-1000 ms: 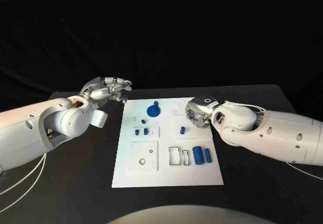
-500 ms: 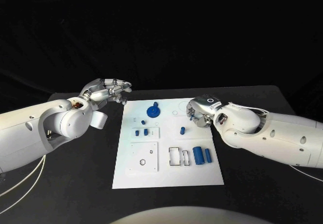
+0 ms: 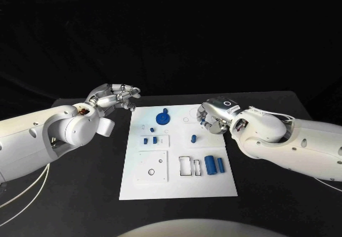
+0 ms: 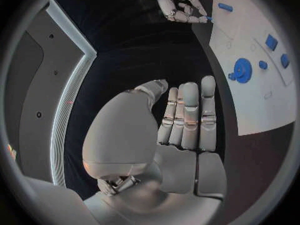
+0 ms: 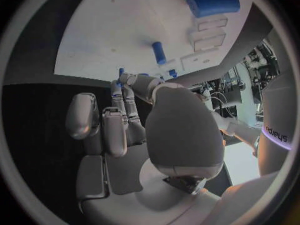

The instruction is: Assemble the parts on the task board

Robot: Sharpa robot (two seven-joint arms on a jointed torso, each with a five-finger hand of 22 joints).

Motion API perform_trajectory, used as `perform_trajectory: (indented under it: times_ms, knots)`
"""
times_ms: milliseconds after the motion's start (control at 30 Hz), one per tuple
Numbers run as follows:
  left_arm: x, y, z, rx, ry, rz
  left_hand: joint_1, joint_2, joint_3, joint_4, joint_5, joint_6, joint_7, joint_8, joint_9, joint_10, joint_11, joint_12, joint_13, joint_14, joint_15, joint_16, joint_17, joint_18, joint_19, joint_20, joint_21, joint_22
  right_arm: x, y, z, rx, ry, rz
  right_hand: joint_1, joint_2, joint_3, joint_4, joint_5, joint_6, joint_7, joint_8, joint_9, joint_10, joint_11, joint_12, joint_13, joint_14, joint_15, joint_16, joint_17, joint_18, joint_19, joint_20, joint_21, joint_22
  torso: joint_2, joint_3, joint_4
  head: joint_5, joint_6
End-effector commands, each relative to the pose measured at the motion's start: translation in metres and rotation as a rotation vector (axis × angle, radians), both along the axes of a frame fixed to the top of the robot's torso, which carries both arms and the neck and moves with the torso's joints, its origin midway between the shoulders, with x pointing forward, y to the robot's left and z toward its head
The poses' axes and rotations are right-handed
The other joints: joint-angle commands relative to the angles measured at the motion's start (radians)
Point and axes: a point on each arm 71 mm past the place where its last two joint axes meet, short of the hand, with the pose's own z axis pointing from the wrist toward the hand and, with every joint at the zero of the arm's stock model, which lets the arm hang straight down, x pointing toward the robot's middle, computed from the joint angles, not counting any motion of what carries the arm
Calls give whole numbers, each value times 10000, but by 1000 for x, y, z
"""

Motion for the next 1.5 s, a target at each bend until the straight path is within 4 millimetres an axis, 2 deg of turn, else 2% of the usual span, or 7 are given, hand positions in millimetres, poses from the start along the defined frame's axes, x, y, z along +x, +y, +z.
perform_trajectory:
  times_ms: [33,167,300,633,767,900,1500]
  knots:
    - [0,-5,0,-66,-14,-253,-29,0,6,-29,39,-96,1,37,15,-79,-12,-67,-11,-73,29,-50,-12,96,1,-13,-41,-17,-9,13,5,433,98,286,62,113,52,-5,-29,70,2,58,9,593,-503,36,436,678,-66,57,461,-85,34,-69,55,75,2,6,-1,80,18]
    - [0,-7,0,-78,-4,-301,-29,0,6,-29,39,-96,1,37,15,-79,-12,-67,-11,-73,29,-50,-12,96,1,-13,-41,-17,-19,33,8,675,234,837,59,113,55,-7,-34,70,2,58,11,593,-503,33,438,677,-67,55,458,-81,24,-69,37,65,-3,12,5,217,-6]
    - [1,-8,-1,-70,21,-321,-29,0,6,-29,39,-96,1,37,15,-79,-12,-67,-11,-73,29,-50,-12,96,1,-13,-41,-17,-28,54,6,854,394,1408,58,115,57,-8,-36,70,2,57,12,592,-503,31,440,676,-67,54,455,-77,14,-69,20,55,-15,-3,19,407,-77]
    - [2,-10,-3,-83,-16,-246,-105,0,-24,10,35,-107,17,48,27,-102,8,-60,-14,-78,50,-54,-21,91,8,2,-79,-37,-47,93,-17,1029,1042,2364,52,131,84,-20,-42,50,4,42,18,574,-499,9,451,674,-68,49,439,-67,-8,-72,-16,39,-22,-7,17,1077,-319]
    - [3,-11,-3,-138,-95,-165,-126,-5,-38,20,25,-108,16,53,32,-92,6,-47,-11,-76,52,-53,-23,92,11,5,-90,-44,-54,105,-29,1078,1358,2627,50,132,90,-27,-42,43,6,37,20,568,-497,1,455,672,-67,46,432,-69,-6,-72,-9,45,-33,7,29,1236,-391]
    - [3,-13,-3,-167,-108,-178,-126,-5,-38,20,25,-108,16,53,32,-92,6,-47,-11,-76,52,-53,-23,92,11,5,-90,-44,-59,113,-39,1145,1588,2760,48,135,99,-36,-38,33,9,30,23,560,-495,-9,460,672,-66,50,432,-64,-18,-73,-29,35,-18,-15,19,1364,-459]
    - [3,-16,-5,-198,26,-367,-293,-45,-148,122,-49,-130,13,75,55,-134,18,-28,-14,-76,66,-52,-37,95,33,24,-170,-91,-67,127,-62,1172,1845,2995,43,139,115,-57,-26,17,15,18,30,547,-489,-27,473,674,-63,63,439,-65,-19,-73,-24,44,-25,-7,24,1685,-676]
